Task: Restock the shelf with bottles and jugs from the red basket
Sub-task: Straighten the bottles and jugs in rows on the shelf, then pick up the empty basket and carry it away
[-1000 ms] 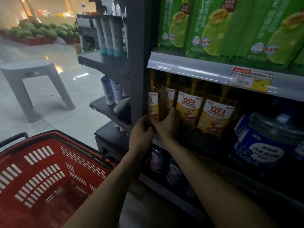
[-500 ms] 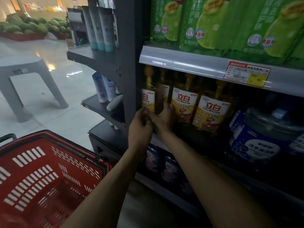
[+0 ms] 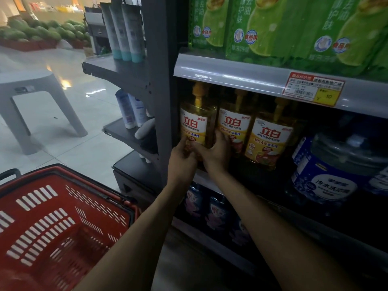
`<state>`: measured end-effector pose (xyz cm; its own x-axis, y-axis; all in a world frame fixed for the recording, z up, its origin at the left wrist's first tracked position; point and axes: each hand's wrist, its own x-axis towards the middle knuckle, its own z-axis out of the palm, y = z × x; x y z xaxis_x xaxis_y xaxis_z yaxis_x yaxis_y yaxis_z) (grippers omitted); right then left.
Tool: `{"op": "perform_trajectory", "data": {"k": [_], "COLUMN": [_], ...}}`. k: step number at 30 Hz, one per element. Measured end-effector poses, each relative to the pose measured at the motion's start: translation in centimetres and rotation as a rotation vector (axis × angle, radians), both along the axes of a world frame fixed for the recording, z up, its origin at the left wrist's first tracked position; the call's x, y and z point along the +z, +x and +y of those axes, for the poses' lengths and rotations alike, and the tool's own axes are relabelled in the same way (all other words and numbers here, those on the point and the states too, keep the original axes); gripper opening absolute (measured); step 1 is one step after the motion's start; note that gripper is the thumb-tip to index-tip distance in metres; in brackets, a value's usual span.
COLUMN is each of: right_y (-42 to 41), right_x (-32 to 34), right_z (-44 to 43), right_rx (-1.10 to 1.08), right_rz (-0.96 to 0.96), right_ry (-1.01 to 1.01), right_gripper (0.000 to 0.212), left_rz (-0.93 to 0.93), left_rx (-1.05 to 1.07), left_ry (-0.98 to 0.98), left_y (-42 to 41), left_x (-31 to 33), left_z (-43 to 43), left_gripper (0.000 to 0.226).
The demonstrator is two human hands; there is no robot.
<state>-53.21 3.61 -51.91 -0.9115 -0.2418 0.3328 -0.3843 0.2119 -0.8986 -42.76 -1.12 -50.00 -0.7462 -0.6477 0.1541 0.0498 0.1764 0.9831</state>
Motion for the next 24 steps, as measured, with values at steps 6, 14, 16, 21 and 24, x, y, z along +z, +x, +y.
{"op": "perform_trajectory", "data": {"k": [6, 14, 16, 21, 24], "right_y": [0.4, 5.1, 6.9, 12.2, 15.2], "right_x": [0.3, 3.0, 4.6, 9.8, 12.7], "right_z": [0.1, 4.0, 5.0, 7.4, 7.9], "right_rx": [-0.006, 0.078, 0.126, 0.250, 0.324], "right_rz": [-0.075, -0.010, 0.031, 0.180, 0.308], "right_ry": [-0.009, 0.102, 0.131, 0.248, 0.328], "right_gripper": [0.068, 0.075, 0.076, 0.080, 0.081], "left_rz": [0.007, -0.206, -0.298, -0.533, -0.641], "left_rx": [-0.023, -0.085, -0.070, 0.083, 0.183], "left_ry": [0.033, -0.368, -0.505, -0.769, -0.851], "left_y": [0.6, 5.4, 7.9, 15.1, 19.0], "left_x": [0.3, 3.4, 5.2, 8.6, 9.9], "left_z": [-0.1, 0.4, 1.2, 2.7, 2.0], "left_gripper": [0.039, 0.036, 0.040, 0.061, 0.071]}}
